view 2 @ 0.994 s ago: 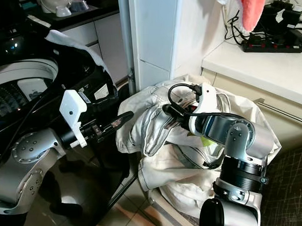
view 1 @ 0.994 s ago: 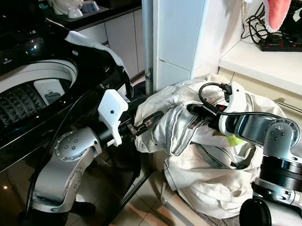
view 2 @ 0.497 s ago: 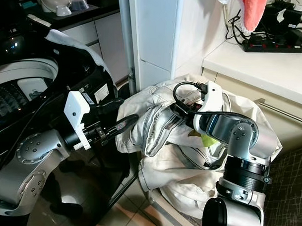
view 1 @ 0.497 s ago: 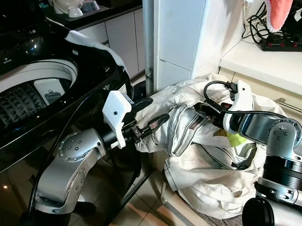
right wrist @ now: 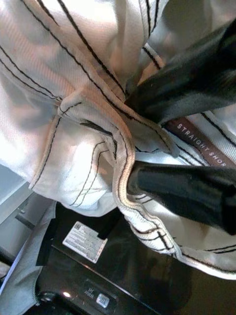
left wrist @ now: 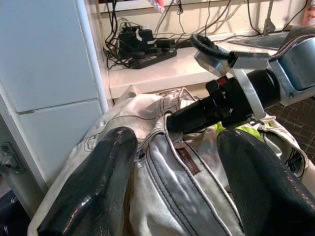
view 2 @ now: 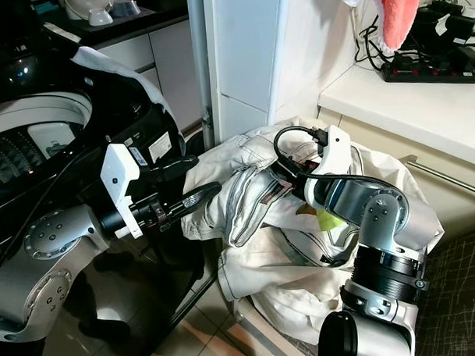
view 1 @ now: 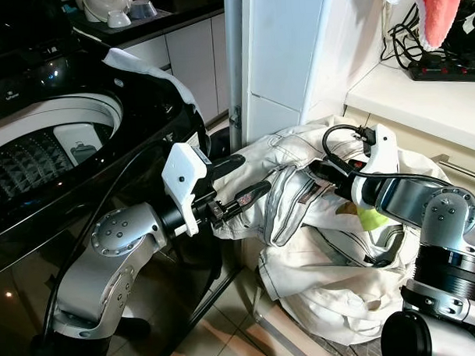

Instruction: Clothes washing

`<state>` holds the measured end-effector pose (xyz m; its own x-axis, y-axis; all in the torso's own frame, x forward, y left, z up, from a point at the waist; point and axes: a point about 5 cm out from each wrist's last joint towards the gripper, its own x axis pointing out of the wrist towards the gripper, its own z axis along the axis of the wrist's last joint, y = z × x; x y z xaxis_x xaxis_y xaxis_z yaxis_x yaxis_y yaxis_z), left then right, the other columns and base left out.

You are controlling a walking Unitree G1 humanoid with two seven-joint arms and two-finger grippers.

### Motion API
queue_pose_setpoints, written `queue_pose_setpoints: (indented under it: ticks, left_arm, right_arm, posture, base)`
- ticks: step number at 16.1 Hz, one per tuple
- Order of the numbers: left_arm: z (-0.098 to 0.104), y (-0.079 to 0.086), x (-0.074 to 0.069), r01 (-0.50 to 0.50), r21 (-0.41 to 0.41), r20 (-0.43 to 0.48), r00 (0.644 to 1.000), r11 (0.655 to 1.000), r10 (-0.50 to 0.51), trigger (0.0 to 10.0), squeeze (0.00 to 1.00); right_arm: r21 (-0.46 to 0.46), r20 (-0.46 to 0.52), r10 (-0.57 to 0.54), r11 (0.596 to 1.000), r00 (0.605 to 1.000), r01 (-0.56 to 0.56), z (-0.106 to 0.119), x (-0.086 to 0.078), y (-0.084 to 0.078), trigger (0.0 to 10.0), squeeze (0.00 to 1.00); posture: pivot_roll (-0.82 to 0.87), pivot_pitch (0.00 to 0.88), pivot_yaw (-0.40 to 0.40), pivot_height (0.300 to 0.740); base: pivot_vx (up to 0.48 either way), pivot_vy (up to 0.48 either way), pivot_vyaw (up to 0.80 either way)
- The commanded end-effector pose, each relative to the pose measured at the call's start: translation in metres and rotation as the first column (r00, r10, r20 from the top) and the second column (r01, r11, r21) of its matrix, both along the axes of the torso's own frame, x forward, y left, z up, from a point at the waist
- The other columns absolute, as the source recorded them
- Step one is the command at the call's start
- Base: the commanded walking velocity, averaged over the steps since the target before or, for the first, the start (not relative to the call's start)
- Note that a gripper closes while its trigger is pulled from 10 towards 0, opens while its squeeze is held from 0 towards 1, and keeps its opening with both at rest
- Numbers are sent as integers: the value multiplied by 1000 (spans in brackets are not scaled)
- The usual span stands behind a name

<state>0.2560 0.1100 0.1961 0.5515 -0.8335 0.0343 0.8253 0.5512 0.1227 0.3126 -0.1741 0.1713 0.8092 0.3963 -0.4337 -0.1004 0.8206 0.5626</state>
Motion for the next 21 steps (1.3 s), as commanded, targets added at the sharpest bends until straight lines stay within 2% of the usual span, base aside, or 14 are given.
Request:
queue_pose_setpoints:
  ticks: [1, 5, 9, 11, 13, 15, 16, 17, 18, 19, 21]
  left_arm:
    - [-1, -2, -2, 17, 11, -8, 1000, 1000, -17, 10000, 0]
    - [-2, 0, 0, 0, 12, -4, 1000, 1000, 0, 10000, 0]
    - [-2, -1, 1, -18, 4, 1, 1000, 1000, 18, 10000, 0]
    - [0, 0, 2, -36, -10, 12, 999, 999, 36, 10000, 0]
    - [6, 1, 9, -76, -46, 45, 996, 996, 78, 10000, 0]
    - [24, -1, 21, -117, -97, 128, 983, 988, 129, 10000, 0]
    - [38, -7, 26, -96, -187, 149, 981, 978, 125, 10000, 0]
    - [48, -12, 28, -63, -248, 155, 982, 967, 104, 10000, 569]
    - [53, -16, 27, -25, -288, 150, 986, 957, 71, 10000, 569]
    - [65, -30, 26, 73, -337, 170, 985, 939, -16, 10000, 1000]
    - [68, -45, 31, 99, -305, 202, 979, 947, -37, 10000, 1000]
  right_arm:
    - [5, 38, -13, 1000, 999, 13, 5, -1, -5, 0, 0]
    - [28, 93, 1, 1000, 996, -4, 15, -3, -6, 0, 0]
    - [82, 247, 99, 989, 964, -123, 41, -15, -9, 0, 0]
    - [130, 383, 122, 974, 916, -184, 65, -28, -22, 0, 0]
    - [111, 475, 153, 967, 867, -231, 86, -38, -31, 0, 0]
    - [48, 583, 250, 939, 773, -341, 116, -52, -32, 0, 0]
    - [44, 635, 276, 919, 721, -391, 130, -56, -30, 0, 0]
    - [60, 669, 276, 906, 690, -420, 138, -57, -30, 0, 0]
    - [70, 683, 271, 900, 679, -430, 142, -57, -29, 0, 0]
    - [55, 694, 286, 894, 660, -445, 147, -57, -24, 0, 0]
    - [37, 696, 299, 893, 653, -449, 151, -56, -16, 0, 0]
  posture:
    - [-5, 0, 17, 740]
    - [-11, 0, 17, 740]
    - [-14, 0, 7, 740]
    - [-20, 0, 6, 740]
    - [-20, 0, 6, 740]
    - [-53, 0, 23, 740]
    - [-58, 0, 26, 740]
    - [-67, 0, 31, 740]
    - [-71, 0, 35, 740]
    - [-81, 0, 44, 740]
    - [-88, 0, 54, 740]
  base:
    - [0, 0, 0]
    - [0, 0, 0]
    - [0, 0, 0]
    - [0, 0, 0]
    - [0, 0, 0]
    - [0, 0, 0]
    - [0, 0, 0]
    - [0, 0, 0]
    - [0, 0, 0]
    - [0, 0, 0]
    - [0, 0, 0]
